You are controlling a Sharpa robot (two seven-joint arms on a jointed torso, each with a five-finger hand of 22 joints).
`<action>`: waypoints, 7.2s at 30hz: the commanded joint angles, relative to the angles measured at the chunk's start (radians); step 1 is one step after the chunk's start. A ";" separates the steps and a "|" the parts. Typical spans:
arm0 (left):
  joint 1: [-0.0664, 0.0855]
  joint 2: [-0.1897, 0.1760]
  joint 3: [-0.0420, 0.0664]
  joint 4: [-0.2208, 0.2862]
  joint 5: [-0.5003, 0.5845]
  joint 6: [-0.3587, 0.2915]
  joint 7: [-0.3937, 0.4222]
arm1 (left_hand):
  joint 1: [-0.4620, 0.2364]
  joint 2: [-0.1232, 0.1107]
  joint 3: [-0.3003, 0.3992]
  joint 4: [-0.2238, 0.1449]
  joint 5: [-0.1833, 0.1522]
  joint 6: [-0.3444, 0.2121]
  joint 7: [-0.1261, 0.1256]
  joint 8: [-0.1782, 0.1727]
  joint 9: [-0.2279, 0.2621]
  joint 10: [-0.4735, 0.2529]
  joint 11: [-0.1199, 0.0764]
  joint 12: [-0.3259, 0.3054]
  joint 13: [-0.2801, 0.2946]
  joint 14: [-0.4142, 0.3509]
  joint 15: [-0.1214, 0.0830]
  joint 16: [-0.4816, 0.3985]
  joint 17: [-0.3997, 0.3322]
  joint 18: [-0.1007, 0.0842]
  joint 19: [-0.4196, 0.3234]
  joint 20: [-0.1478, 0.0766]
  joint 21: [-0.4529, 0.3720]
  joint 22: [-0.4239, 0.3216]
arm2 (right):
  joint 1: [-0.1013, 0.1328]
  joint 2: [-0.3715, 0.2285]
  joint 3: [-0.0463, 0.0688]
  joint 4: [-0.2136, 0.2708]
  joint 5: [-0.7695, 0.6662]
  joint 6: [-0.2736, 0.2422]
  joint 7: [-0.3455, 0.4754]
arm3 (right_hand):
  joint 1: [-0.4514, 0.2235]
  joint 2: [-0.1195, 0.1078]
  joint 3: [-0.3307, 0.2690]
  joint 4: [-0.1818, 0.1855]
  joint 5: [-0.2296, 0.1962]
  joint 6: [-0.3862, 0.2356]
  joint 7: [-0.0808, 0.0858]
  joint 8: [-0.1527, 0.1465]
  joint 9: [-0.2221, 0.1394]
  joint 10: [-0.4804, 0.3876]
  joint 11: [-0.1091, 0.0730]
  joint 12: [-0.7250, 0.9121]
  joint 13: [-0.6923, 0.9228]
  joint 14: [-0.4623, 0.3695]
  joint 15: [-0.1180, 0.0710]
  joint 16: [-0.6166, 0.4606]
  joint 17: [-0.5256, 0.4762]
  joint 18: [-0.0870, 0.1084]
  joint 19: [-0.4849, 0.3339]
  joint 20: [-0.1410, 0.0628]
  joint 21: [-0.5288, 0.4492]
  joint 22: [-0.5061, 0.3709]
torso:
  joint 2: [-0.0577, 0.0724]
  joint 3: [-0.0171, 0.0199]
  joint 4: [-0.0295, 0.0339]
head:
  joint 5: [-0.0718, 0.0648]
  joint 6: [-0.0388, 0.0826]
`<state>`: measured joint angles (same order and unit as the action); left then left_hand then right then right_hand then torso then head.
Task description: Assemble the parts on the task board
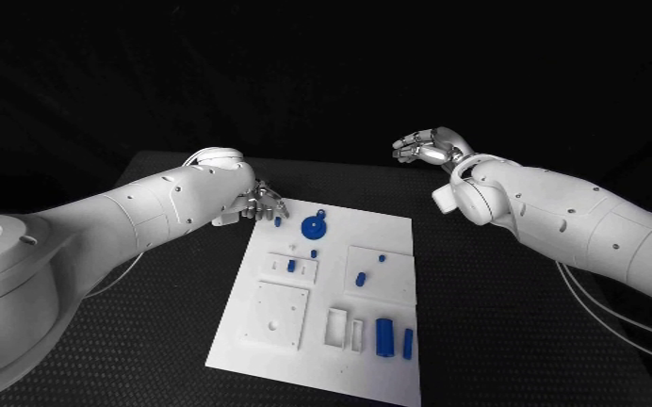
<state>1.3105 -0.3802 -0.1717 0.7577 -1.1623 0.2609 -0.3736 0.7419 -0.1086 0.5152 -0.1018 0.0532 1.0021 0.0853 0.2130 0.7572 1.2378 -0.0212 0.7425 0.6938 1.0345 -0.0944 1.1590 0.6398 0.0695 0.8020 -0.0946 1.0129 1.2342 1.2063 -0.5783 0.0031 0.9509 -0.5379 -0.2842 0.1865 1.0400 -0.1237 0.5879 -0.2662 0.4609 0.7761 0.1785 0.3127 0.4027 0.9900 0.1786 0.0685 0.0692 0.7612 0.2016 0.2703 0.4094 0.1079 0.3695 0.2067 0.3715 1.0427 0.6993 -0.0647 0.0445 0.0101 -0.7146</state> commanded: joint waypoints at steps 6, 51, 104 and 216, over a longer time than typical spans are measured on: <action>0.000 0.003 0.000 0.002 0.012 0.044 0.013 | 0.023 0.037 -0.013 -0.033 0.087 0.028 -0.004 0.021 -0.011 0.011 -0.006 0.000 0.001 0.000 0.003 0.012 -0.003 -0.013 -0.003 -0.091 -0.005 0.008 | 0.000 0.004 0.000 0.000 0.001 0.010 0.007 | -0.006 0.000 -0.006 0.001 0.007 -0.002 0.006 0.000 -0.002 -0.001 0.009 -0.002 -0.001 0.000 0.008 -0.004 -0.001 -0.017 -0.006 0.000 -0.004 0.002 | 0.000 0.0005 -0.0006 | 0.000 -0.001; 0.000 0.028 0.000 -0.047 0.112 0.062 0.021 | 0.147 0.166 0.004 -0.146 0.180 0.049 -0.010 0.047 -0.037 0.043 -0.011 -0.007 -0.009 0.018 0.005 0.028 -0.012 -0.016 0.014 -0.089 -0.007 0.023 | 0.000 0.008 0.000 -0.003 0.004 0.003 0.011 | -0.007 0.001 -0.007 0.003 0.011 -0.002 0.010 0.001 -0.002 0.002 0.009 -0.001 -0.001 0.001 0.008 -0.002 -0.002 -0.016 -0.003 0.000 -0.006 0.005 | 0.001 0.0001 -0.0019 | 0.000 -0.006; 0.029 -0.285 -0.063 0.500 0.108 -0.106 -0.049 | 0.161 0.202 -0.012 -0.193 0.477 0.149 -0.049 0.088 0.024 0.128 -0.048 0.018 0.012 0.082 -0.014 0.090 0.002 -0.004 0.051 -0.106 0.029 0.071 | -0.004 -0.003 0.000 -0.009 0.010 0.003 0.010 | -0.007 0.001 -0.008 0.004 0.016 -0.001 0.010 0.002 -0.003 0.003 0.009 -0.001 -0.001 0.001 0.007 -0.002 -0.002 -0.016 -0.002 0.000 -0.009 0.008 | -0.013 0.0051 0.0099 | 0.004 -0.018; -0.017 -0.284 -0.068 0.506 0.070 -0.008 -0.077 | 0.173 0.185 0.009 -0.194 0.513 0.175 -0.063 0.082 0.062 0.144 -0.063 0.050 0.037 0.097 -0.022 0.133 0.014 0.002 0.063 -0.113 0.058 0.092 | -0.011 -0.008 0.000 -0.002 0.010 0.007 0.011 | -0.006 0.002 -0.009 0.004 0.019 -0.001 0.010 0.002 -0.004 0.004 0.009 -0.002 -0.001 0.000 0.007 -0.001 -0.004 -0.017 -0.001 0.000 -0.016 0.015 | -0.010 0.0045 0.0057 | 0.009 -0.046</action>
<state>1.2975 -0.6630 -0.2352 1.2665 -1.0742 0.2213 -0.4408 0.8948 0.0630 0.4965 -0.2956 0.5626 1.1394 0.0620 0.2906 0.7319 1.3435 -0.0389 0.7892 0.7299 1.1236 -0.1019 1.2856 0.6528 0.0540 0.8632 -0.1123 1.0648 1.3078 1.1959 -0.5873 0.0029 0.9481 -0.5277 -0.2855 0.1877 1.0400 -0.1237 0.5852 -0.2635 0.4764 0.7728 0.1818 0.3127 0.3995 0.9936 0.1822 0.0685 0.0693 0.7612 0.2016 0.2703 0.4060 0.1078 0.3695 0.2067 0.3599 1.0567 0.6886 -0.0597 0.0501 0.0194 -0.7601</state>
